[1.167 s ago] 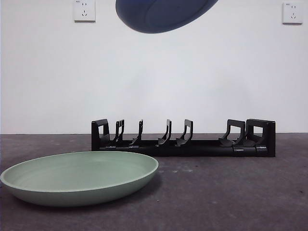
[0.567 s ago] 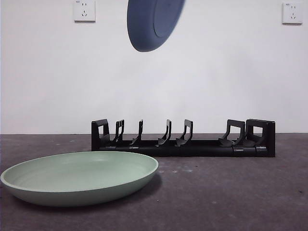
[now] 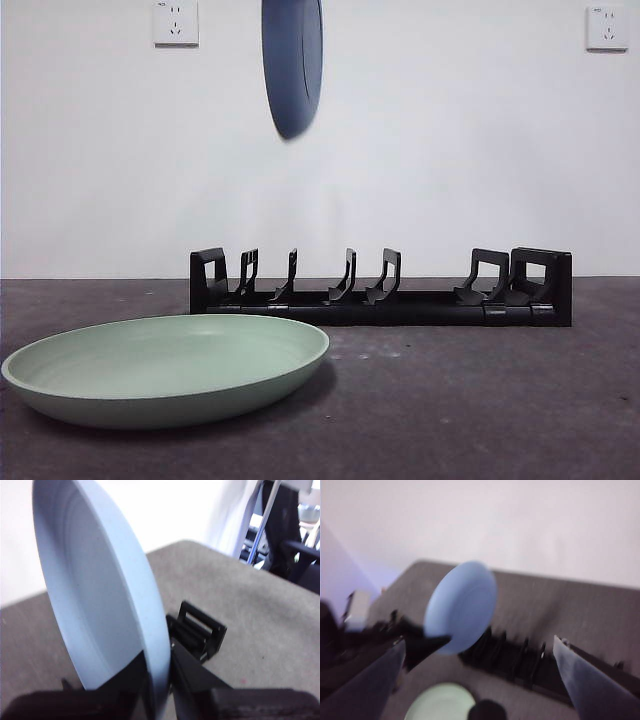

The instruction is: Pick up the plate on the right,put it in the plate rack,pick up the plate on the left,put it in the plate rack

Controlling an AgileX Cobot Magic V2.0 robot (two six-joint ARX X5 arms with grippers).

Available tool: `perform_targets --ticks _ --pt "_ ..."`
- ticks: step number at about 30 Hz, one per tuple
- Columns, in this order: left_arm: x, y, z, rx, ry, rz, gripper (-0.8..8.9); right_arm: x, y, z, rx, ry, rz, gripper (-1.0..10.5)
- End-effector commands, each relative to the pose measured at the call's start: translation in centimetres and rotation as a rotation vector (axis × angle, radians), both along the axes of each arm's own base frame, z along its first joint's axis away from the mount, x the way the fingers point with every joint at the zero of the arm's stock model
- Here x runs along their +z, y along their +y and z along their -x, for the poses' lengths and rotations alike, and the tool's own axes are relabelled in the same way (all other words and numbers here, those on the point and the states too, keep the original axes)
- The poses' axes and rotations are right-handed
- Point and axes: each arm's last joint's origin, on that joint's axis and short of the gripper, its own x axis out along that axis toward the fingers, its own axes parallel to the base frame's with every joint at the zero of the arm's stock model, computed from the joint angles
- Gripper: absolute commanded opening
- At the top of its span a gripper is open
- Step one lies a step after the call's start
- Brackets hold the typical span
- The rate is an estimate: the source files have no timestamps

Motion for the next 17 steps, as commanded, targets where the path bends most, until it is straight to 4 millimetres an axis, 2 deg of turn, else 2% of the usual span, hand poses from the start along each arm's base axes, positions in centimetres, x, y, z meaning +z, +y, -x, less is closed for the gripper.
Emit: perform_targets --ticks 1,6,14,17 --pt "-0.8 -0.4 -1.0 0.027 0.009 0.021 -0.08 -1.7 0.4 0.2 0.042 0.073 0.053 5.0" --pt "-2.2 -0.6 -2.7 0.081 0.03 0.02 -0.08 -5.4 1.0 0.3 0.065 0.194 0.157 5.0" --pt "-4.8 -0.8 -5.0 0.141 0.085 -0.001 -0.08 -11.6 0.8 0.4 0.015 0.336 0.293 5.0" --pt "-6.8 -1.3 -6.0 0.152 0.132 -0.031 -0.08 -13.9 0.8 0.3 0.014 0.355 0.299 5.0"
